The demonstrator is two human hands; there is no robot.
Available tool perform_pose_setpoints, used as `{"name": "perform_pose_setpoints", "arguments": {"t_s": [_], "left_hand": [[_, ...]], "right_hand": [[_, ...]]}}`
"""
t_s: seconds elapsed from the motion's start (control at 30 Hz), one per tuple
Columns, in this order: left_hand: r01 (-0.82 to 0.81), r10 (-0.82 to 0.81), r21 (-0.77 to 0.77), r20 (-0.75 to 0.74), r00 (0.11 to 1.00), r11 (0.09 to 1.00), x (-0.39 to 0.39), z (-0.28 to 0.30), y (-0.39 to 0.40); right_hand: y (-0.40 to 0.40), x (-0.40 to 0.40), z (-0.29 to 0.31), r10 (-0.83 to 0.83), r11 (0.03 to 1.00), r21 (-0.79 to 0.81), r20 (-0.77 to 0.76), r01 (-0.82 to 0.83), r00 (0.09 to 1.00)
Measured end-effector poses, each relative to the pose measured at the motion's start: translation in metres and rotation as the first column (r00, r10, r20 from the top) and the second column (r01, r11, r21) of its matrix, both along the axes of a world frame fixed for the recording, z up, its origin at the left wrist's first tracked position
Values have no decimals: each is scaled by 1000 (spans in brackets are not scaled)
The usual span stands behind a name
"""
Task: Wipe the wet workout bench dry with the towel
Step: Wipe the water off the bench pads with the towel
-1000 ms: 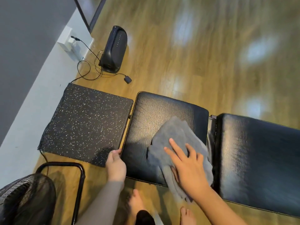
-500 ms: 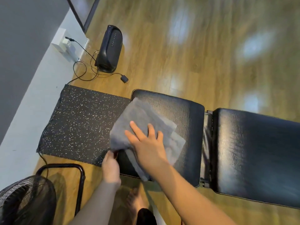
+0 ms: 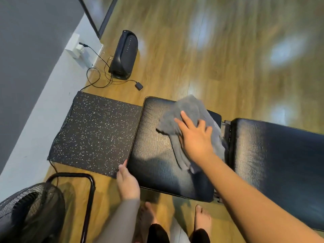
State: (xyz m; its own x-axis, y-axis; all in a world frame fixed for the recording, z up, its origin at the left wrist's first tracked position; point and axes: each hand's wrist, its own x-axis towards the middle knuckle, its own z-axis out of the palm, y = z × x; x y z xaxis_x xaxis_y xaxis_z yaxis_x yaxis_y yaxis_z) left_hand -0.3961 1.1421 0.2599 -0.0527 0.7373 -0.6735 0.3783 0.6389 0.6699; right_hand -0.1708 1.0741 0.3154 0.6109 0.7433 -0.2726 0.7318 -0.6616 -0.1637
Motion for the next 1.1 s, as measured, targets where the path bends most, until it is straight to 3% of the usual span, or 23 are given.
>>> {"name": "perform_pose_setpoints", "arguments": {"t_s": [0.1, 0.17, 0.27, 0.33, 0.43, 0.53, 0.67, 0.73, 0.9, 1.0, 1.1], "left_hand": [[-39, 41, 118, -14, 999, 992, 7, 4, -13], [-150, 147, 96, 40, 988, 984, 12, 8, -13], [-331, 331, -30, 152, 931, 943, 14, 18, -6], [-366, 367, -38, 173, 914, 930, 11, 27, -5], [-337, 333, 52, 75, 940, 940, 5, 37, -21], [-121, 141, 136, -150, 979, 983, 6, 40, -39], [111, -75, 116, -282, 956, 987, 13, 50, -47], [258, -202, 95, -394, 897, 961, 15, 52, -46], [294, -238, 59, -447, 863, 954, 19, 57, -45], [249, -194, 63, -453, 870, 966, 11, 52, -41], [75, -59, 41, -302, 951, 996, 4, 60, -37]], "right_hand": [[49, -14, 6, 45, 998, -36, -49, -47, 998], [55, -42, 1, 149, 988, -34, -53, -151, 987], [15, -96, 1, 368, 930, 18, -85, -368, 926], [-32, -120, 1, 510, 851, -56, -150, -522, 847], [-98, -111, -2, 530, 833, -77, -170, -547, 831], [-132, -66, -6, 506, 862, -1, -60, -507, 861], [-105, 0, -3, 281, 959, 33, -6, -281, 960], [-64, 21, -2, 224, 974, 31, 23, -225, 974], [33, 7, 7, 126, 992, 11, -19, -126, 992], [30, -39, -3, 281, 959, 46, 10, -281, 960], [-25, -78, -3, 459, 885, 111, -31, -453, 888]]}}
